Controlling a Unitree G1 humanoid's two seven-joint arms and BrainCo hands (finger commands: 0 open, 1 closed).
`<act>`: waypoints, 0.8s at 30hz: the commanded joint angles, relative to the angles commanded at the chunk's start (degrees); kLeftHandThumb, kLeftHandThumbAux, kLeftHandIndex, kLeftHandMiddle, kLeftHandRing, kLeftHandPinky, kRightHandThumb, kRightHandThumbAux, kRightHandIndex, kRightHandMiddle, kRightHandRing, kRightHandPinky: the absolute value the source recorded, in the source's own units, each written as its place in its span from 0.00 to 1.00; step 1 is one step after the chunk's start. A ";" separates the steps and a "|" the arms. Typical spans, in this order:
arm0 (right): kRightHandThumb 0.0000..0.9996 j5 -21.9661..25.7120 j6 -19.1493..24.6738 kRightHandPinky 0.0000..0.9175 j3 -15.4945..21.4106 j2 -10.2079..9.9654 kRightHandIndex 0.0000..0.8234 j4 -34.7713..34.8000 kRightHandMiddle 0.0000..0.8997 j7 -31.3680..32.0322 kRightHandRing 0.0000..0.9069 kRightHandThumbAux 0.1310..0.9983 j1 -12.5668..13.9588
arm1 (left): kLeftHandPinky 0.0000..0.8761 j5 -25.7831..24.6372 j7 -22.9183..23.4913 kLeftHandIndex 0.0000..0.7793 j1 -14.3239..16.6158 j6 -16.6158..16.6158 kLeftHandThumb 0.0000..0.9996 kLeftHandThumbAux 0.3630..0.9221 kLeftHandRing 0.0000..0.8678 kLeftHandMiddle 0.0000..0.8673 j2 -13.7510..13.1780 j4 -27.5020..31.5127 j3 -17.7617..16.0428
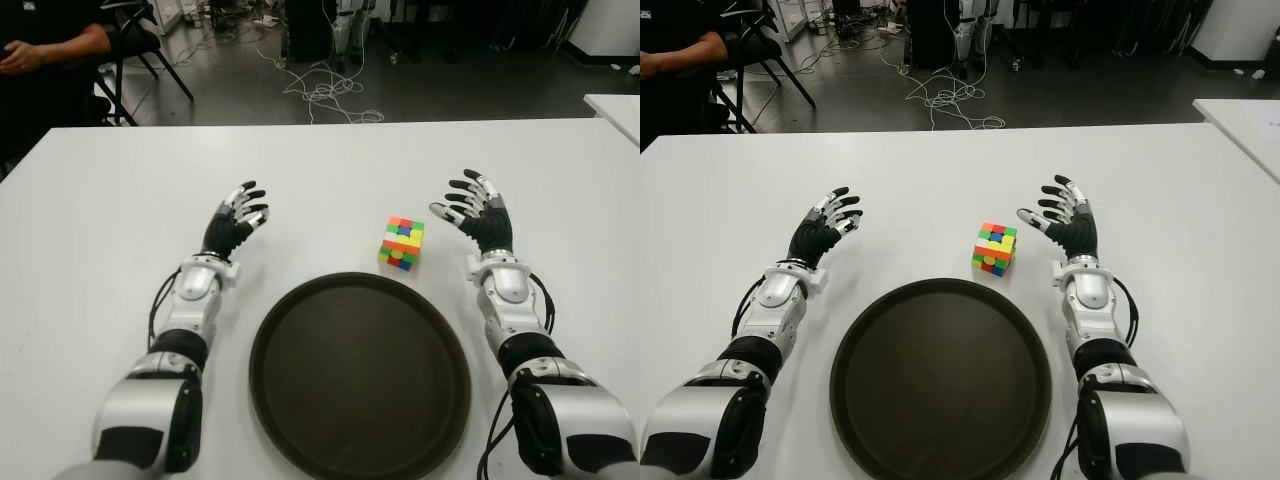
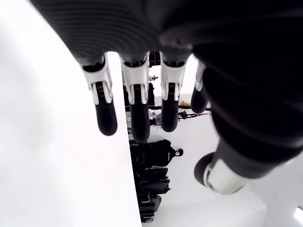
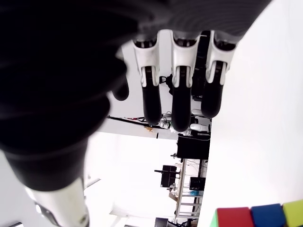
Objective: Pick up the Rubik's Cube and put it in the plate
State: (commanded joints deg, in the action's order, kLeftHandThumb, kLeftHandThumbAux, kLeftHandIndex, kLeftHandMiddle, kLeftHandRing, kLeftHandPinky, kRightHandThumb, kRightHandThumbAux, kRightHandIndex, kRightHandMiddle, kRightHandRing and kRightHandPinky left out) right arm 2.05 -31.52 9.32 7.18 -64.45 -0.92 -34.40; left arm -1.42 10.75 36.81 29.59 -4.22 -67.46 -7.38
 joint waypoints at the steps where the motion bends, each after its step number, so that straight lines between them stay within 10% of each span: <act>1: 0.00 -0.06 0.14 0.31 -0.06 0.04 0.23 0.00 0.31 -0.02 0.32 0.78 -0.01 | 0.26 -0.06 0.07 0.15 0.02 0.05 0.25 0.65 0.24 0.22 0.03 -0.04 -0.05; 24: 0.01 -1.47 1.02 0.33 -0.52 0.69 0.23 -0.29 0.31 -1.14 0.32 0.80 -0.47 | 0.24 -0.47 -0.30 0.13 0.75 -1.02 0.22 0.70 0.22 0.20 0.62 -0.84 -0.61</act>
State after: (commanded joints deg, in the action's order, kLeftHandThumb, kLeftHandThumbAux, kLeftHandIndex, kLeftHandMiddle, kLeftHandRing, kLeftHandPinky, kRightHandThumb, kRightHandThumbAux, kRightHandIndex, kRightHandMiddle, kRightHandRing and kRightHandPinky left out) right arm 0.58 -30.50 8.80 7.88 -64.73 -2.06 -34.87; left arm -1.89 10.45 37.56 28.57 -3.59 -68.30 -7.99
